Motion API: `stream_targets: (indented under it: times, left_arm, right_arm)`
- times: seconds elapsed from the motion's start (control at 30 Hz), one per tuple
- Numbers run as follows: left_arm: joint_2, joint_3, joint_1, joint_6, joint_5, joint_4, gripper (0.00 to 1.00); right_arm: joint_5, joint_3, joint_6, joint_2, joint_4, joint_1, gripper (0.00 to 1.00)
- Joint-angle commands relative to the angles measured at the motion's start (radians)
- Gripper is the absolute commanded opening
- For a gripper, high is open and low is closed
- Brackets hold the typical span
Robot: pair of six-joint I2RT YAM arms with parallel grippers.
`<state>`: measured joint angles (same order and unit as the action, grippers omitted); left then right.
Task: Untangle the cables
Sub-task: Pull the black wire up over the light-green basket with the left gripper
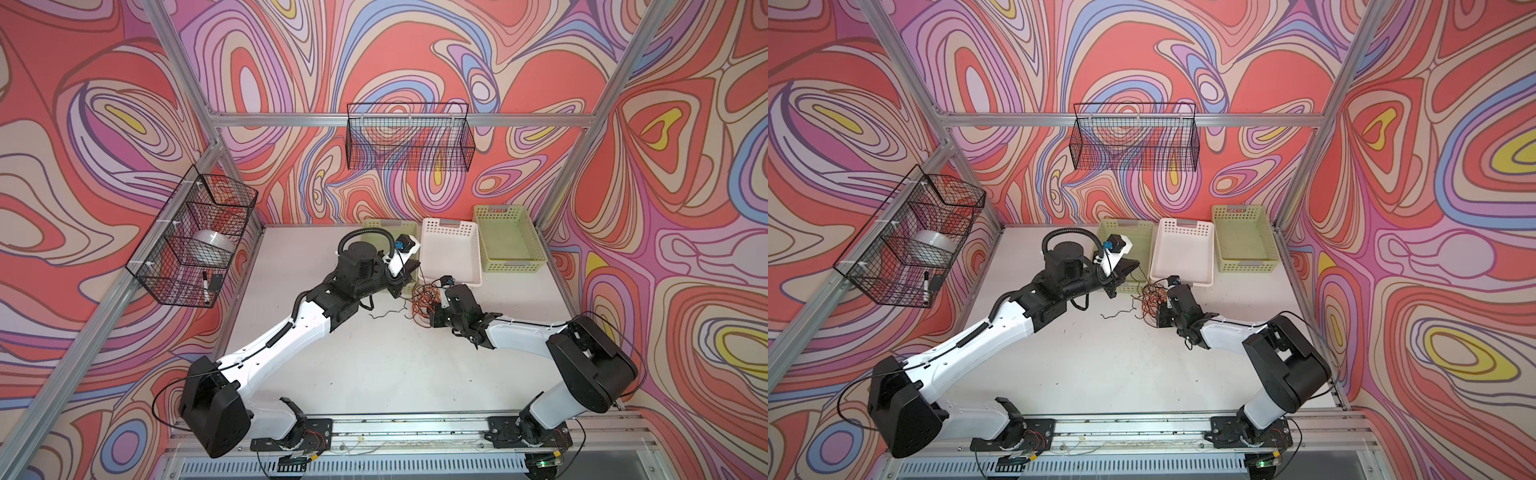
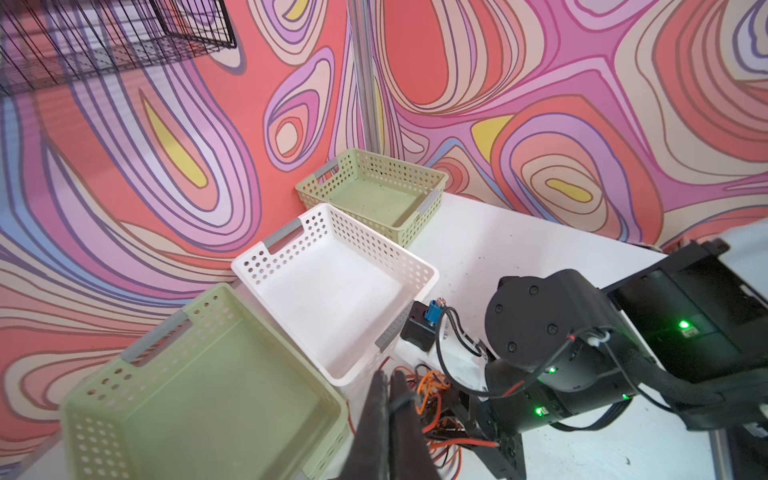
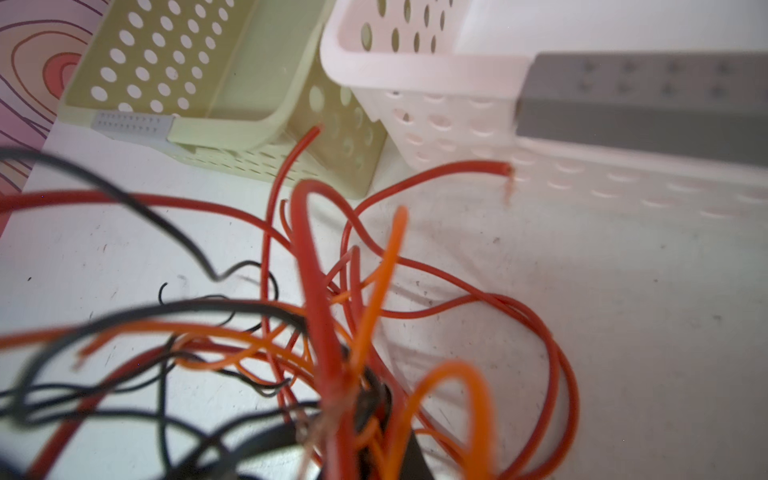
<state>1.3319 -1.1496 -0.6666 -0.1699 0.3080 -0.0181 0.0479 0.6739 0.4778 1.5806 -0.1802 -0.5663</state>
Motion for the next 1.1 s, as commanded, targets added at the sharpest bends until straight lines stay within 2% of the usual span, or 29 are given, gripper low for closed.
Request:
stream_targets:
  times: [0.0, 0.2, 0.5, 0.67, 0.93, 1.07]
  left_arm:
    - [-0.051, -0.06, 0.049, -0.05, -0.008, 0.076, 0.0]
    - [-0.085, -0.132, 0.141, -0.004, 0.056, 0.094, 0.0]
    - [-0.071, -0.314, 0.213, 0.038, 0.06, 0.155, 0.0]
    - [-0.024, -0.46, 0.235, 0.07, 0.057, 0.174, 0.0]
    - [0.099, -0.727, 0.252, 0.053, 0.037, 0.268, 0.0]
    - [0.169, -0.793, 0.253, 0.06, 0.036, 0.3, 0.0]
  right_arm:
    - [-0.041, -0.02, 0.038, 0.019, 0.083, -0.003, 0.07]
    - [-0.059, -0.01, 0.059, 0.04, 0.159, -0.003, 0.07]
    - [-0.054, -0.008, 0.067, 0.079, 0.176, -0.003, 0.06]
    - [-0.059, 0.003, 0.059, 0.097, 0.204, -0.002, 0.06]
    - [-0.048, -0.026, 0.049, 0.081, 0.176, -0.003, 0.06]
    - [-0.035, -0.011, 0.014, 0.047, 0.202, -0.004, 0.07]
